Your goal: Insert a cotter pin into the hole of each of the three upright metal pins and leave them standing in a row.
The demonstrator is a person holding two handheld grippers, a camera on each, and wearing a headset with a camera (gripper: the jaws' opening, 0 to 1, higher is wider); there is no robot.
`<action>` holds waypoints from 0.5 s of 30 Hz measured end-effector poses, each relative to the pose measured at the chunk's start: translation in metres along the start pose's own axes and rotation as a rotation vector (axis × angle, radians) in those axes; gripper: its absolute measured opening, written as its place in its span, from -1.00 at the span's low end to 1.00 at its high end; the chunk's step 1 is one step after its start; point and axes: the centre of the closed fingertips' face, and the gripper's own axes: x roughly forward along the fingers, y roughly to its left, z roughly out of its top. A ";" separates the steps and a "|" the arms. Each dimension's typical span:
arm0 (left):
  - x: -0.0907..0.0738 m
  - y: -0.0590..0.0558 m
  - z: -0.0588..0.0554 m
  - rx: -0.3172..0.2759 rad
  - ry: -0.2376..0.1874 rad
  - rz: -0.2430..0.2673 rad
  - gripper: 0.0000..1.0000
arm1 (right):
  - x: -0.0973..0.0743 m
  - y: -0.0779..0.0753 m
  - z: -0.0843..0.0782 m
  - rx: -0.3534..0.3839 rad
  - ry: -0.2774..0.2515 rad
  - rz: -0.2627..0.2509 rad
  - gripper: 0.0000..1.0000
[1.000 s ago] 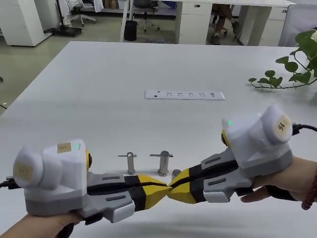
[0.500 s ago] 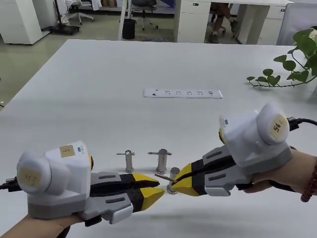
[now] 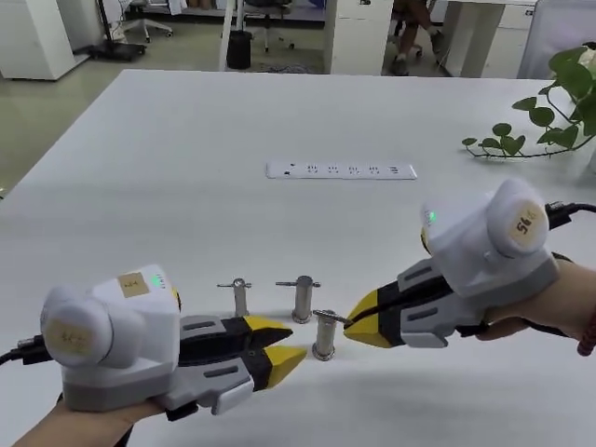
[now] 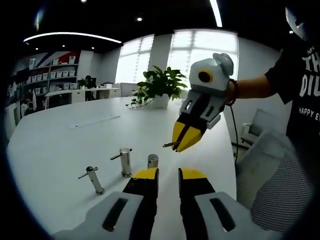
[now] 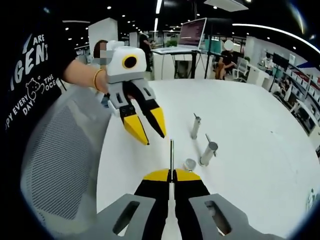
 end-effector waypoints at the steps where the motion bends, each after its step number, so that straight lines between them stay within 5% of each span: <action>1: 0.000 0.000 0.000 0.001 0.001 0.003 -0.74 | -0.001 -0.002 -0.002 -0.002 0.007 -0.003 -1.00; 15: 0.021 0.006 0.001 0.033 0.024 0.080 -0.67 | -0.002 -0.013 -0.028 -0.029 0.089 0.000 -1.00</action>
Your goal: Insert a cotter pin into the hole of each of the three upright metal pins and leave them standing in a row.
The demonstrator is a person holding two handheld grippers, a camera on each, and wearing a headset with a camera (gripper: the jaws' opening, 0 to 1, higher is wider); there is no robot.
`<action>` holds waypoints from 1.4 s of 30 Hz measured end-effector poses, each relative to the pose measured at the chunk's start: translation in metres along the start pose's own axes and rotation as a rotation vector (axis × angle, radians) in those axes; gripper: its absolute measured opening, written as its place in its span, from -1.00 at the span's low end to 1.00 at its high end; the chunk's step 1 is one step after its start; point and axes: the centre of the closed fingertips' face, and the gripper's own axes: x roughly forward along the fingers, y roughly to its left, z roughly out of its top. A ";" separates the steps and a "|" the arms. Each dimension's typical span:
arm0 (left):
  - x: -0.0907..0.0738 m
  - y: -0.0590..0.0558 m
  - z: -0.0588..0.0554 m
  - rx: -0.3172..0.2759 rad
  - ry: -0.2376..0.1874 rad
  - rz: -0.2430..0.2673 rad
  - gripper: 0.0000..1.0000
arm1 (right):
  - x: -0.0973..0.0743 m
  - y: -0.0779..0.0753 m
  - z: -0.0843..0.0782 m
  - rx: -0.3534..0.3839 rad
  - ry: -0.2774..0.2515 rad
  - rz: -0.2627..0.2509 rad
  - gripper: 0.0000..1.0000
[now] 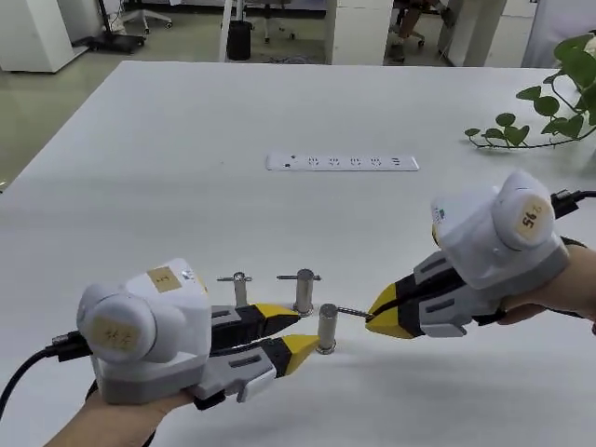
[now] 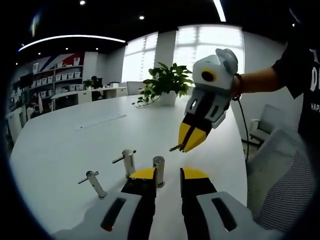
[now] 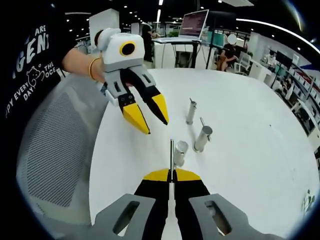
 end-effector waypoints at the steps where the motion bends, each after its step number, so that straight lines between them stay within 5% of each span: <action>1: 0.002 0.001 0.000 0.006 0.006 0.008 -0.67 | 0.000 -0.001 -0.002 -0.002 0.005 0.000 -1.00; 17: 0.026 0.013 -0.016 0.008 0.065 0.106 -0.59 | 0.007 -0.012 -0.019 -0.046 0.068 -0.004 -1.00; 42: 0.055 0.020 -0.035 -0.060 0.118 0.127 -0.75 | 0.020 -0.013 -0.016 -0.075 0.072 0.043 -1.00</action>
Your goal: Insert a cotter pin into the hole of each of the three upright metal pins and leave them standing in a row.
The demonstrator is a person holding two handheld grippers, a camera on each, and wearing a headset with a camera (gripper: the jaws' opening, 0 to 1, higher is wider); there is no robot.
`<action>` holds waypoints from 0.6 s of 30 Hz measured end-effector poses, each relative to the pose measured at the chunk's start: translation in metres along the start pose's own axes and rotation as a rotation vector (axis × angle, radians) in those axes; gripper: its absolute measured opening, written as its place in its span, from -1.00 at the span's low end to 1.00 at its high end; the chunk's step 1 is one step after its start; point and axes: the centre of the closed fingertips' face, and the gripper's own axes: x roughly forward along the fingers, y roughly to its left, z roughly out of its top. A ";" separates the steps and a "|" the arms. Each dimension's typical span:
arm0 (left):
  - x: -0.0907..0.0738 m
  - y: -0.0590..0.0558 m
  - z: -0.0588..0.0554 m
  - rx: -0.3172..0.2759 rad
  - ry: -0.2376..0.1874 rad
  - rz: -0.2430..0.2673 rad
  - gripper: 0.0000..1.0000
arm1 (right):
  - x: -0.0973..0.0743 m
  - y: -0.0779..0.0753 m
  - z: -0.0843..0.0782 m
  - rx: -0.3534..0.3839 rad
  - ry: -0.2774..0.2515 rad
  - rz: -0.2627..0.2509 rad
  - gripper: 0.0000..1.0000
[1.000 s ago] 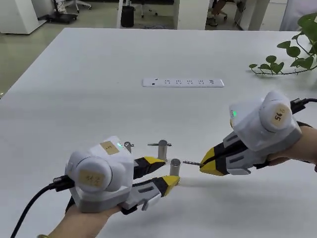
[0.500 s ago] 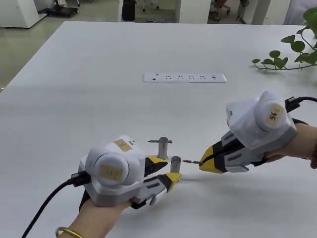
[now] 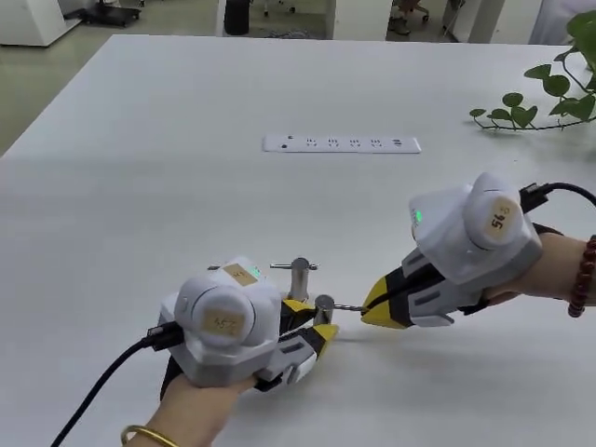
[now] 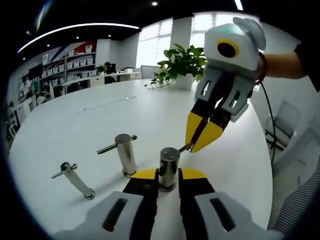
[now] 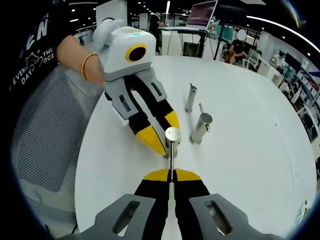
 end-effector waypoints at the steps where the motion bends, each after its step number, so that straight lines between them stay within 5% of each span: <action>1: 0.000 0.000 0.000 -0.002 -0.001 0.001 -0.76 | 0.001 0.000 0.001 -0.004 0.000 0.001 -1.00; 18: 0.004 0.000 -0.004 -0.008 -0.008 -0.006 -0.78 | 0.009 -0.002 0.009 -0.022 -0.002 0.010 -1.00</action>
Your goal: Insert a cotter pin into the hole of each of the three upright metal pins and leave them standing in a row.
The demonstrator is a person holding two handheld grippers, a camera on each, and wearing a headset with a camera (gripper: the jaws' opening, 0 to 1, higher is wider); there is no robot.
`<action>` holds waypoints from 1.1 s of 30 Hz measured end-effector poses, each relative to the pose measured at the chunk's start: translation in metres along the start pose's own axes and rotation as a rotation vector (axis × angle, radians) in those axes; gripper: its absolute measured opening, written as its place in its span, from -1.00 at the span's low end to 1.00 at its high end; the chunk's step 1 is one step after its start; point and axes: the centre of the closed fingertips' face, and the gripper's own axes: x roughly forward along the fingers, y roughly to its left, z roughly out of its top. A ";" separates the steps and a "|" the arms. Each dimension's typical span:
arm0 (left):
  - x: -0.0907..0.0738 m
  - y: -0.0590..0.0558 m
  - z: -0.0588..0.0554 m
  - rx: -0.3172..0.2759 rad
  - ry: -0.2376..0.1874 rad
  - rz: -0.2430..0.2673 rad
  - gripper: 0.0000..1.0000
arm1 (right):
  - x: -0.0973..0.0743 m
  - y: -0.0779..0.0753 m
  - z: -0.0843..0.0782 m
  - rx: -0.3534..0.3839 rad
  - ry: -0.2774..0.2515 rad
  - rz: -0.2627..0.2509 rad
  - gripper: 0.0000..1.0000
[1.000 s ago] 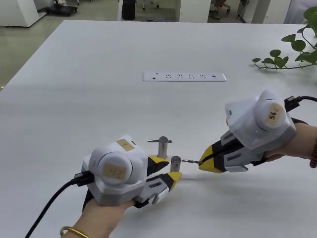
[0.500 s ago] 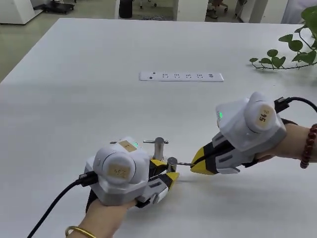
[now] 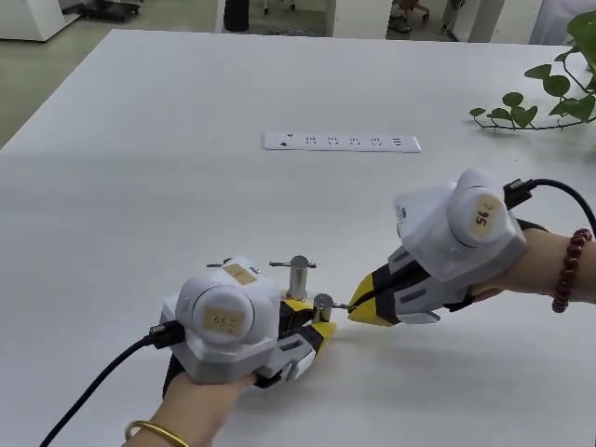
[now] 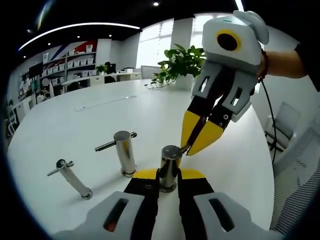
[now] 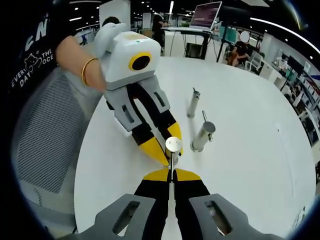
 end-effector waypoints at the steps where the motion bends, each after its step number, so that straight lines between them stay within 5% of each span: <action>1: 0.000 0.000 0.000 0.000 0.000 0.000 -0.78 | 0.001 0.000 0.001 -0.003 0.002 -0.001 -1.00; 15: 0.000 0.000 0.000 -0.016 -0.011 -0.007 -0.78 | 0.009 -0.002 0.009 0.027 0.011 -0.011 -1.00; 17: 0.000 0.000 0.000 -0.015 -0.009 -0.010 -0.78 | 0.010 -0.001 0.008 0.027 0.021 -0.012 -0.88; 33: 0.001 0.000 0.000 -0.015 -0.005 -0.012 -0.78 | -0.010 0.002 0.006 0.038 0.022 -0.044 -0.91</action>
